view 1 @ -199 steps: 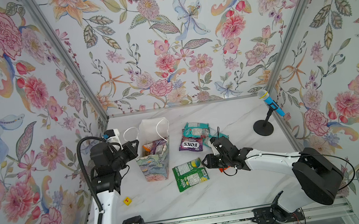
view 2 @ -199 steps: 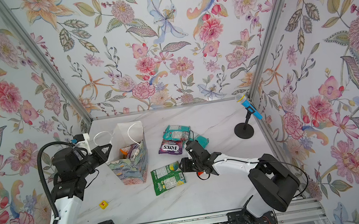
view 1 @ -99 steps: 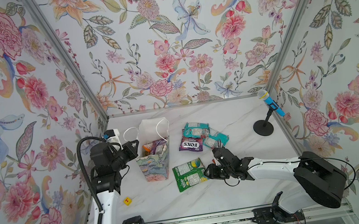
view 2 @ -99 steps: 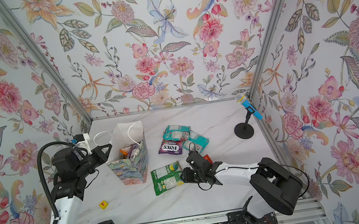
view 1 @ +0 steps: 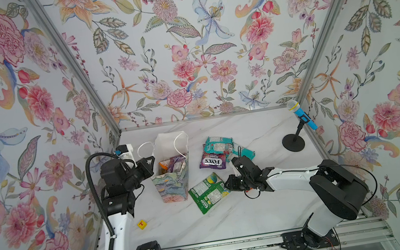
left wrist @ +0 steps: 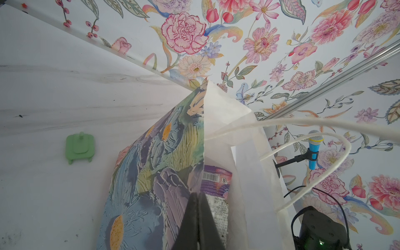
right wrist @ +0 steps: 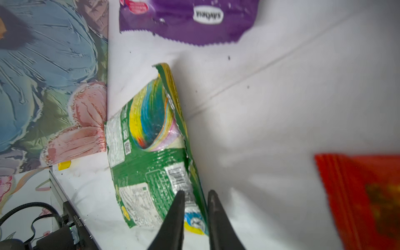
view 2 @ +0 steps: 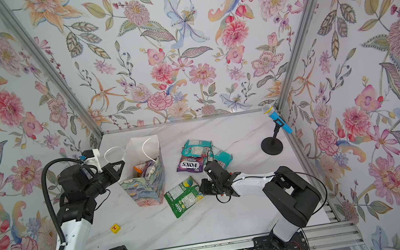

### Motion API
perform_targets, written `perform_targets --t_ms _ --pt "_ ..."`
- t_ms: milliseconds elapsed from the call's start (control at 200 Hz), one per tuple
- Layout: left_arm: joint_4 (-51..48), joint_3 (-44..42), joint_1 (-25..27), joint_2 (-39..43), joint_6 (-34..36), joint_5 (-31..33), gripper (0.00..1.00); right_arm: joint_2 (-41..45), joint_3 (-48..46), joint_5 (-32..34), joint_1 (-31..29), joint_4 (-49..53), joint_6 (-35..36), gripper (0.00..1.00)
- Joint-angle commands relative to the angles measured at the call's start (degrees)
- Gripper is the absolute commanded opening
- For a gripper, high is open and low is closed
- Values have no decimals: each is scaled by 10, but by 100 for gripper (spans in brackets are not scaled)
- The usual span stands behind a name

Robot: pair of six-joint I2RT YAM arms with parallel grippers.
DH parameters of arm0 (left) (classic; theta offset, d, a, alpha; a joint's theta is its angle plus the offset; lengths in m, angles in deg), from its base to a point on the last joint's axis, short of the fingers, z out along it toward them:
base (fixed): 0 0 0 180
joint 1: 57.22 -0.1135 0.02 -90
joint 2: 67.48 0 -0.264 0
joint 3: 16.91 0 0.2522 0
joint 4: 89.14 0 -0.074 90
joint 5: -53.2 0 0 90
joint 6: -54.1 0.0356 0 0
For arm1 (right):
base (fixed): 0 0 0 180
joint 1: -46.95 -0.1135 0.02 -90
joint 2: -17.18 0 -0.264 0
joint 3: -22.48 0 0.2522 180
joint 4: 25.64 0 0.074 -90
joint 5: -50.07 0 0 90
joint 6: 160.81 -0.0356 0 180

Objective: Place the snacks into the paper bag
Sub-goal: 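Grasp the green FOX'S Spring Tea packet edge with the right gripper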

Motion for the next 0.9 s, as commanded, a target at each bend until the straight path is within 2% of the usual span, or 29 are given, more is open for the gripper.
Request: perform_targets --t_ms 0,70,175,310,480,676,896 --pt "6 1 3 15 6 -6 2 -22 13 -37 11 -4 35 37" --pt "6 0 3 15 6 -6 2 -32 12 -56 14 -18 33 43" --pt "6 2 4 13 7 -6 2 -43 3 -73 8 -43 20 45" --pt "3 6 4 12 10 -6 2 -61 -19 -103 0 -96 -9 44" --pt "3 4 3 12 10 -6 2 -95 -56 -159 0 -234 -84 43" --pt "2 4 3 15 11 -6 2 -136 -73 -188 -1 -356 -155 42" --pt "1 2 3 16 12 -6 2 -143 -74 -191 0 -385 -175 39"
